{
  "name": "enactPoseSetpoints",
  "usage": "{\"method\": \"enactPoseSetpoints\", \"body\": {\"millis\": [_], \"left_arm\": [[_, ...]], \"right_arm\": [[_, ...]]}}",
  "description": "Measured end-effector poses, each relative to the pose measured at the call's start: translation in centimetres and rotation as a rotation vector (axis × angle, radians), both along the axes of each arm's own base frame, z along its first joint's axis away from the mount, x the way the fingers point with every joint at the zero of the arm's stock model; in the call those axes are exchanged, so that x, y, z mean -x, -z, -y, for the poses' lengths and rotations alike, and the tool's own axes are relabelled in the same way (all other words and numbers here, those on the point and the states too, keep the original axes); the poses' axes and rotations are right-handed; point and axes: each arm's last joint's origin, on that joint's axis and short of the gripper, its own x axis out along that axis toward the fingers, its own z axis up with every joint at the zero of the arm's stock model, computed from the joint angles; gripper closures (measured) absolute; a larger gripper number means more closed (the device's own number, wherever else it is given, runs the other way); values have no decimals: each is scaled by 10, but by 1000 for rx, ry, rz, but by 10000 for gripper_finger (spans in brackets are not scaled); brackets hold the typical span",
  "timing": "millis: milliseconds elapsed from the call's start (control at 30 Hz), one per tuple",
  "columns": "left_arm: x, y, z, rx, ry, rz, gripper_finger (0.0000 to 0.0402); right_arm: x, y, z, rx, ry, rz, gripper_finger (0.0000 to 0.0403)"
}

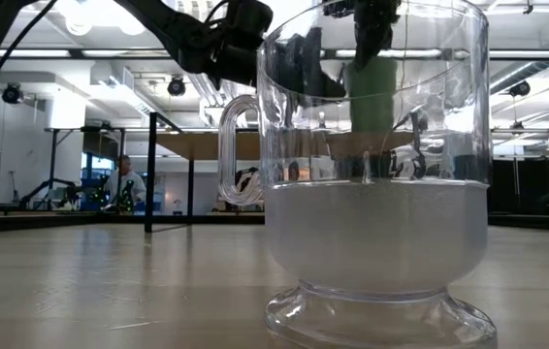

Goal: Stack small to large cups/mugs on shelf
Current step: Put the green cup on the shelf, then put the blue mug on the shelf

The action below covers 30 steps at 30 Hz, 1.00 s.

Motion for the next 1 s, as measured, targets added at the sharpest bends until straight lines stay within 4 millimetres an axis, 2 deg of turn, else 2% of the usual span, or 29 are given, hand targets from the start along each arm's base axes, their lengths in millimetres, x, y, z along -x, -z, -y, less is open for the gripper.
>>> {"method": "enactPoseSetpoints", "body": {"millis": [167,500,767,900,1000], "left_arm": [[0,-1,0,0,-3,0,363],[10,-16,4,-7,35,12,363],[32,-25,12,43,72,-163,363],[51,-43,21,59,109,-206,363],[68,-59,29,62,123,-216,363]], "right_arm": [[1,0,1,30,14,-12,317],[4,-4,0,46,18,-15,312],[10,-36,-3,52,26,95,320],[19,-57,-9,42,28,138,326],[29,-71,-16,-27,-16,158,325]]}}
